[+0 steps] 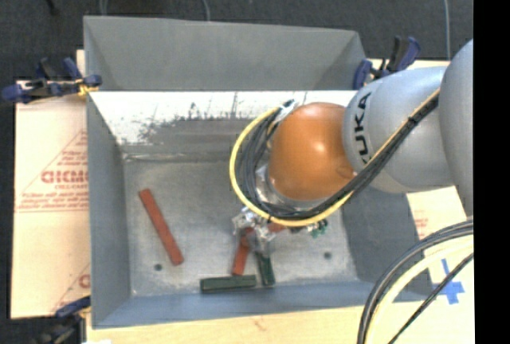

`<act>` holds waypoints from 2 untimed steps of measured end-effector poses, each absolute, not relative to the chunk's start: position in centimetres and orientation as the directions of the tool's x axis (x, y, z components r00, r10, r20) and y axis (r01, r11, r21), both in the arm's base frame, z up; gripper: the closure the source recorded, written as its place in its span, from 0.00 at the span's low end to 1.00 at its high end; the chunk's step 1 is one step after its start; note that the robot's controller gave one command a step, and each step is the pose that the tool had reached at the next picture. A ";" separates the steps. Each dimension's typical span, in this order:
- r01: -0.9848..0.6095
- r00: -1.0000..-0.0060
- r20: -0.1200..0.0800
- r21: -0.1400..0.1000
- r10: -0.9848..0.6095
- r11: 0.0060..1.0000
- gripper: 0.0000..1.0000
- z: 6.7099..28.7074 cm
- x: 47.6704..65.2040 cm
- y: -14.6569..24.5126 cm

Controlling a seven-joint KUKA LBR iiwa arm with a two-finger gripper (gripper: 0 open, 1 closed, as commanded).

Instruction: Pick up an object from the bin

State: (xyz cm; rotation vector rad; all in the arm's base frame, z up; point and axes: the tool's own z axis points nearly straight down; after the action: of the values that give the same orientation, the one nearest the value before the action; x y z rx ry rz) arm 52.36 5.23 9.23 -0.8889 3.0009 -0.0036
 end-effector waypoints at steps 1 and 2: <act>-0.540 -0.842 -0.004 -0.002 -0.540 0.842 1.00 9.7 52.3 5.2; -0.514 -0.858 0.003 0.002 -0.514 0.858 1.00 10.7 52.1 5.2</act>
Offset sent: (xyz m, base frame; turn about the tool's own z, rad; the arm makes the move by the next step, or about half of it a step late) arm 0.0000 0.0000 0.0855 0.0000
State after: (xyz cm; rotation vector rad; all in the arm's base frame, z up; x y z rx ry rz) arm 52.10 5.21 10.73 -0.8382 3.0310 0.0024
